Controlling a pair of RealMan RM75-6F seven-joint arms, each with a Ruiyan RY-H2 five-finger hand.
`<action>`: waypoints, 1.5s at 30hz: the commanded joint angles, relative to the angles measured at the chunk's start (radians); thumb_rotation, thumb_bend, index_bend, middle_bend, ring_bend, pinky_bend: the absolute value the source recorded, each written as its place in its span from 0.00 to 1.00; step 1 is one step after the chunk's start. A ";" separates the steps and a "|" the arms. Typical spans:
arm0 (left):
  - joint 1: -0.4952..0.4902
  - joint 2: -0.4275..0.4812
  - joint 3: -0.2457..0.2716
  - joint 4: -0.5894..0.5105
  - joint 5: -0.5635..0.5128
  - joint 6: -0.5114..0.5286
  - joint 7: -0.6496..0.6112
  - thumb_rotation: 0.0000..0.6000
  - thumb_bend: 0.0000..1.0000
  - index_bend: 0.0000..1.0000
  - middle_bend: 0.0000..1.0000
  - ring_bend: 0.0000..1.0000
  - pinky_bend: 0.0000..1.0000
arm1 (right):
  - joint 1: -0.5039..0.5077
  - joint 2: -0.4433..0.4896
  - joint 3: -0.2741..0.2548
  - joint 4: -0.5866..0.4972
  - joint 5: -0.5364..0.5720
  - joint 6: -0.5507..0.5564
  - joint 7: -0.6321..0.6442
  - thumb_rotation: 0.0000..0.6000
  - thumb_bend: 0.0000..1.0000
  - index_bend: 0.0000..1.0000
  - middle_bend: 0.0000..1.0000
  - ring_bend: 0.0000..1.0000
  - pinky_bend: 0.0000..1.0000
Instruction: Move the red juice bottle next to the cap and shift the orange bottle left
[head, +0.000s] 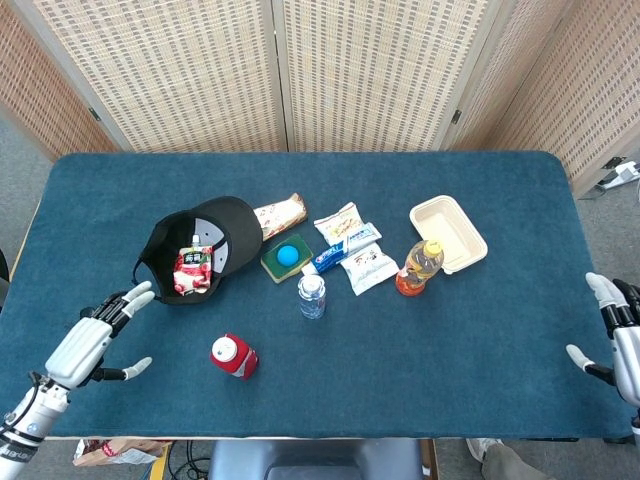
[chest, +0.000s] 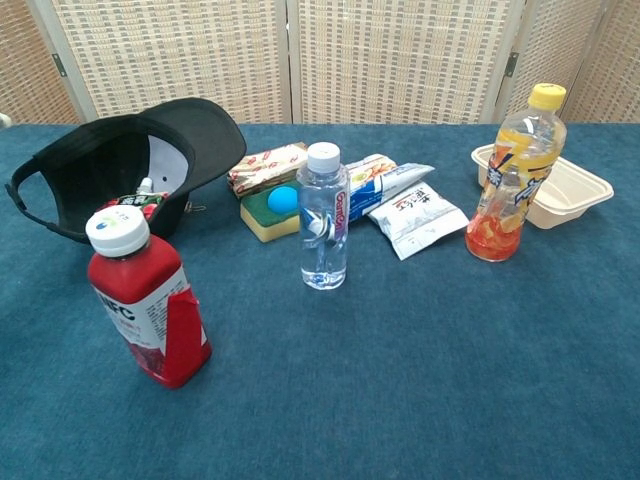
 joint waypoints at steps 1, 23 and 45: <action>-0.068 -0.016 0.010 0.030 0.040 -0.051 -0.088 1.00 0.22 0.03 0.00 0.09 0.15 | 0.000 0.003 -0.001 -0.005 -0.007 0.002 -0.002 1.00 0.04 0.09 0.15 0.10 0.15; -0.261 -0.201 0.087 0.158 0.105 -0.170 -0.323 1.00 0.22 0.03 0.00 0.09 0.19 | -0.019 0.009 -0.008 -0.031 -0.018 0.023 -0.024 1.00 0.05 0.09 0.15 0.10 0.15; -0.323 -0.371 0.119 0.293 0.050 -0.171 -0.467 1.00 0.22 0.33 0.26 0.30 0.44 | -0.037 0.014 -0.010 -0.028 -0.011 0.033 -0.005 1.00 0.07 0.09 0.15 0.10 0.15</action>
